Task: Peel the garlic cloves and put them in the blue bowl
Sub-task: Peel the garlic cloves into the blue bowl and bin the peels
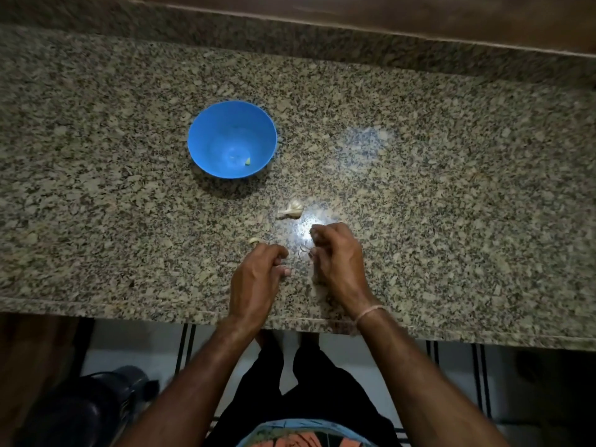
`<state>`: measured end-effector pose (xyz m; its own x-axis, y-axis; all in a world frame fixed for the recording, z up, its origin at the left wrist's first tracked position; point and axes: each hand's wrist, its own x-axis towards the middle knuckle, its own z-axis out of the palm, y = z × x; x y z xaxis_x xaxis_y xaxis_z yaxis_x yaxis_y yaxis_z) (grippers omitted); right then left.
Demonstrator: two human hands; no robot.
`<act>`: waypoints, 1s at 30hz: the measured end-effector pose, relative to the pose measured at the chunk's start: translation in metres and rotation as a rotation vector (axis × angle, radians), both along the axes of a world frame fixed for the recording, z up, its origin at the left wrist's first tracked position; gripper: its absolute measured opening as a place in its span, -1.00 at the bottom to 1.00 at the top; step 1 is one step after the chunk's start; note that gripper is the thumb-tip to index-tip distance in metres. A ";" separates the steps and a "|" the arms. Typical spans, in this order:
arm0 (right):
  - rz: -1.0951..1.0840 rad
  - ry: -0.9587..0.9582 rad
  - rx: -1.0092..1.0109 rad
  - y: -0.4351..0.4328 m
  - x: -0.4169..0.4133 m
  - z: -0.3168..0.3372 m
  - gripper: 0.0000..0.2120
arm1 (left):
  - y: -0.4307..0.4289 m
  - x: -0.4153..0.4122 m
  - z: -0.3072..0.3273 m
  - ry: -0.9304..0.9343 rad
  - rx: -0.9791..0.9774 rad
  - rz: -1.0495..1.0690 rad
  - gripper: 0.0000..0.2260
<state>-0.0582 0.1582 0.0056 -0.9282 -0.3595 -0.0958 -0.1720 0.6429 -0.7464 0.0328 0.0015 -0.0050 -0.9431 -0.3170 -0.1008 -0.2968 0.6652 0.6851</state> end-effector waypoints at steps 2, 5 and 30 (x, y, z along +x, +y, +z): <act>-0.026 -0.055 -0.039 0.013 -0.002 0.001 -0.67 | 0.002 -0.001 0.001 0.000 -0.003 0.023 -0.85; 0.103 -0.032 -0.013 0.015 -0.003 -0.004 -0.56 | 0.009 -0.003 0.003 -0.015 -0.040 0.065 -0.85; 0.100 -0.148 -0.050 -0.014 -0.004 -0.008 -0.76 | 0.019 0.035 0.019 -0.008 0.146 0.558 -0.87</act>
